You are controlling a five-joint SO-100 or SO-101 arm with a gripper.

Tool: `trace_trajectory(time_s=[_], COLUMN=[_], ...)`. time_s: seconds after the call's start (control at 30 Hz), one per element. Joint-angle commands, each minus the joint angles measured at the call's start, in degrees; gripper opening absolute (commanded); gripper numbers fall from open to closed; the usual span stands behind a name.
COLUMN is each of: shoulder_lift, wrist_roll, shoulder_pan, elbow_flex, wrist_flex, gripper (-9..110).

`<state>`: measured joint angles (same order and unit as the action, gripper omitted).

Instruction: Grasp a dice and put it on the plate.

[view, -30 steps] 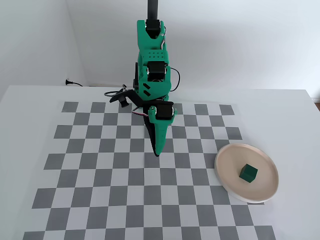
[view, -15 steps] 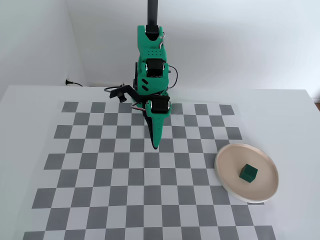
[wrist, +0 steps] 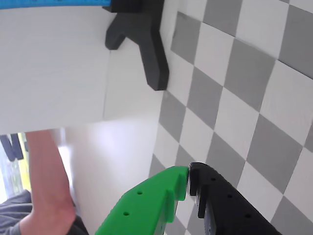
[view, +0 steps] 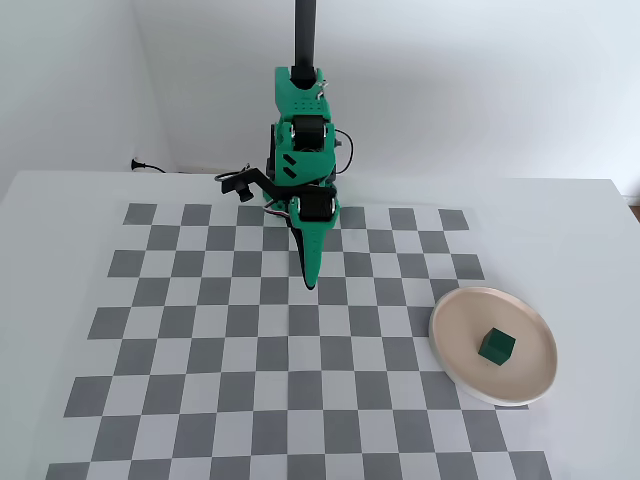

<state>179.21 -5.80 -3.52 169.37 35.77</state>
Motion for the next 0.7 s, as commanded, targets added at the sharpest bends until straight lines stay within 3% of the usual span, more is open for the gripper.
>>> trace_trajectory(time_s=[0.0,0.67], shoulder_lift=[8.8,12.0], wrist_roll=[0.4,4.8], shoulder_pan=[1.1,2.7], elbow_flex=[0.6,4.1], wrist_flex=[4.0,14.4], gripper=[-4,-4])
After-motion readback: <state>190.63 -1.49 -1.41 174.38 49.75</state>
